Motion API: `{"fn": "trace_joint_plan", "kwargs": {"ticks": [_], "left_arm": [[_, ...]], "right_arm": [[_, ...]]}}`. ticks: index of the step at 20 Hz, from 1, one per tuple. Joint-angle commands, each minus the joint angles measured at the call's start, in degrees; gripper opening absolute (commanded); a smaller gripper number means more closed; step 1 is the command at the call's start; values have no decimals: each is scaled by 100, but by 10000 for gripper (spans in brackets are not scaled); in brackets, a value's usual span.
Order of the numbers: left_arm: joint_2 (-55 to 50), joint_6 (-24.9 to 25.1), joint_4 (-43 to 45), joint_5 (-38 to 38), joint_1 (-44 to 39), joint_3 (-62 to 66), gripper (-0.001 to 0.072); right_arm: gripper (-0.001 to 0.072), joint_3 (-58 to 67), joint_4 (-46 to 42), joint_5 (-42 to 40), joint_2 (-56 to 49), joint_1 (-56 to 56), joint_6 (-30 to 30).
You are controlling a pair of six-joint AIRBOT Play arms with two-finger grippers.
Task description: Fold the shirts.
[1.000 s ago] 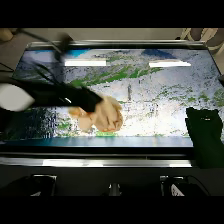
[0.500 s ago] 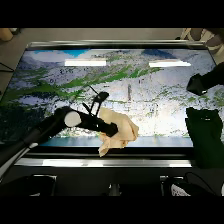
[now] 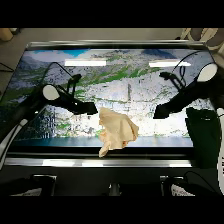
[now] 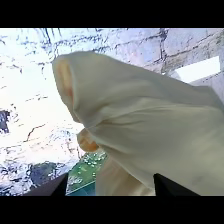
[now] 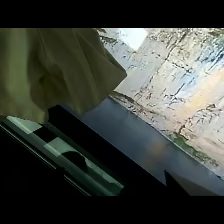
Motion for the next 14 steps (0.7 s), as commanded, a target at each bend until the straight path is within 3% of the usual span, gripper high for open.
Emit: {"fn": "trace_joint_plan", "kwargs": {"ticks": [1, 2, 6, 9, 10, 14], "left_arm": [[-914, 94, -688, 98, 50, -92, 642], [-1145, 236, -1038, 280, -4, -92, 608], [-1547, 382, -1812, 981, -168, -90, 601], [-1550, 380, -1810, 1283, -151, -83, 210], [-1545, 385, -1808, 1279, -122, -79, 33], [-1434, 535, -1808, 1255, -111, -79, 22]], "right_arm": [[668, -1132, 339, -466, -9, 0, -192], [668, -1335, 334, -540, -9, 0, -205], [669, -2020, 452, -1078, -9, 0, -369], [670, -2503, 855, -1523, -9, 0, -629], [670, -2643, 920, -1696, -11, 0, -684], [668, -3108, 1440, -2339, -131, 0, -776]]}}
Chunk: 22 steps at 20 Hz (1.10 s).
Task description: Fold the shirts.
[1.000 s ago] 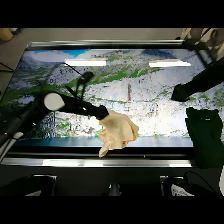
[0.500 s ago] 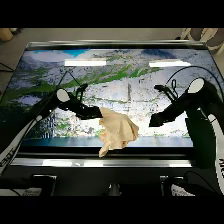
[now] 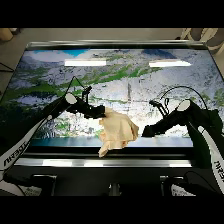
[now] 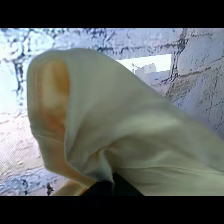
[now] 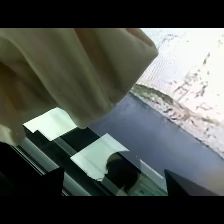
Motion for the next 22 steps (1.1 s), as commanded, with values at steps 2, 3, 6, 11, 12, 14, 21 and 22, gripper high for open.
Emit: {"fn": "trace_joint_plan", "kwargs": {"ticks": [2, 3, 6, 11, 12, 14, 21, 22], "left_arm": [[118, 103, -63, 94, -2, 7, 21], [155, 103, -63, 94, -2, 7, 21], [308, 103, -63, 96, -2, 7, 21], [732, 260, -39, 181, 2, 50, 20], [898, 345, 11, 203, 2, 162, 20], [1373, 632, 160, 203, 9, 673, 19], [3303, 933, 391, 1631, -352, 3759, 19], [3460, 1222, 396, 1873, -590, 3956, 20]], "right_arm": [[667, -378, 807, -684, -251, 116, -293], [667, -376, 822, -804, -328, 284, -317], [620, -376, 791, -1314, -437, 861, -315], [19, -205, 774, -1419, -319, 905, -133], [18, 7, 660, -1233, -133, 883, -380], [18, 793, 13, -916, 501, 758, -466], [19, 5493, -595, -1891, 2750, 529, -466], [19, 5851, -385, -2085, 2863, 529, -466]]}}
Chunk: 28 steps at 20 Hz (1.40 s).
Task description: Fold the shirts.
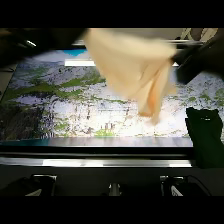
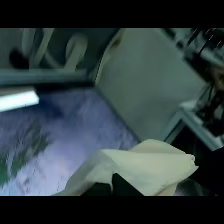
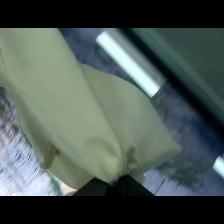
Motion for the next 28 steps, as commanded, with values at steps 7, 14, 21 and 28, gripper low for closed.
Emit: {"fn": "trace_joint_plan", "kwargs": {"ticks": [7, 14, 21, 28], "left_arm": [[1410, 229, 1521, 787, -826, 1082, 19], [1123, -1335, 4116, -1104, -824, 516, 20], [179, -1912, 5042, -1528, -306, -1781, 20], [-1550, -2570, 3331, -997, 577, -2133, 210]], "right_arm": [[20, 2118, 31, 188, 852, -26, 195], [19, 1915, -155, 3560, -573, -24, 756], [21, -966, 96, 1145, -2472, 981, 306], [499, -852, 310, 262, -3438, 1220, 608]]}}
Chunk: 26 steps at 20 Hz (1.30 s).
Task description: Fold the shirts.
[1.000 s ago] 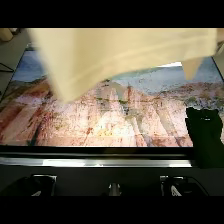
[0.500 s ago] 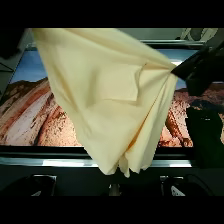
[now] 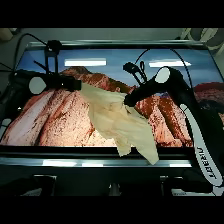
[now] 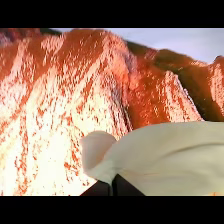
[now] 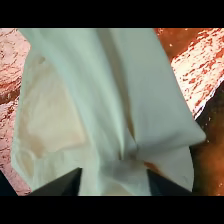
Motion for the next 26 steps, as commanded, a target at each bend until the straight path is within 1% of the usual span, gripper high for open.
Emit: {"fn": "trace_joint_plan", "kwargs": {"ticks": [1, 2, 3, 4, 5, 6, 7, 8, 9, 10, 11, 12, 13, 15, 20, 21, 22, 23, 24, 25, 26], "left_arm": [[-684, -184, -876, 149, 278, -114, 536], [-706, -181, -896, -55, 369, -74, 686], [-688, -94, -896, -415, 503, -28, 684], [-671, 199, -949, -872, 638, 9, 683], [-658, 741, -1091, -1390, 763, -15, 648], [-658, 1139, -1283, -1908, 859, -144, 571], [-656, 1266, -1572, -2192, 914, -389, 540], [-649, 1394, -2015, -2284, 909, -782, 542], [-643, 1519, -2527, -2199, 859, -1209, 544], [-645, 1639, -3062, -1939, 767, -1668, 547], [-649, 1744, -3440, -1593, 634, -2065, 551], [-664, 1818, -3648, -1285, 479, -2343, 567], [-671, 1829, -3790, -990, 315, -2551, 567], [-704, 1832, -3993, -540, -7, -2756, 566], [-1001, 1823, -4636, -44, -411, -2752, 562], [-1045, 1821, -4690, 68, -461, -2752, 543], [-1078, 1816, -4715, 195, -503, -2750, 540], [-1099, 1801, -4734, 345, -546, -2750, 521], [-1113, 1703, -4741, 468, -573, -2750, 500], [-1134, 1620, -4750, 544, -599, -2743, 429], [-1156, 1620, -4752, 549, -616, -2739, 342]], "right_arm": [[560, 262, -11, 105, -166, -225, 122], [562, 498, -90, 586, -66, -535, 116], [563, 669, -190, 1056, 52, -885, 114], [562, 741, -337, 1550, 197, -1322, 90], [558, 730, -492, 2052, 319, -1790, 55], [544, 649, -678, 2446, 402, -2179, 114], [508, 431, -780, 2623, 518, -2514, 271], [490, 39, -791, 2555, 691, -2796, 385], [490, -431, -793, 2441, 868, -2946, 393], [493, -997, -839, 2345, 1047, -2992, 363], [514, -1545, -938, 2293, 1196, -2988, 326], [515, -1985, -872, 2277, 1281, -2990, 302], [515, -2385, -831, 2225, 1344, -2988, 282], [558, -2938, -769, 2111, 1390, -2988, 190], [574, -3512, -765, 1797, 1392, -2988, 120], [631, -3576, -763, 1797, 1392, -2988, 111], [654, -3670, -758, 1794, 1392, -2988, 111], [657, -3818, -754, 1755, 1392, -2988, 105], [674, -3978, -730, 1703, 1392, -2988, 103], [673, -4155, -603, 1628, 1392, -2988, 37], [673, -4336, -420, 1515, 1392, -2988, -33]]}}
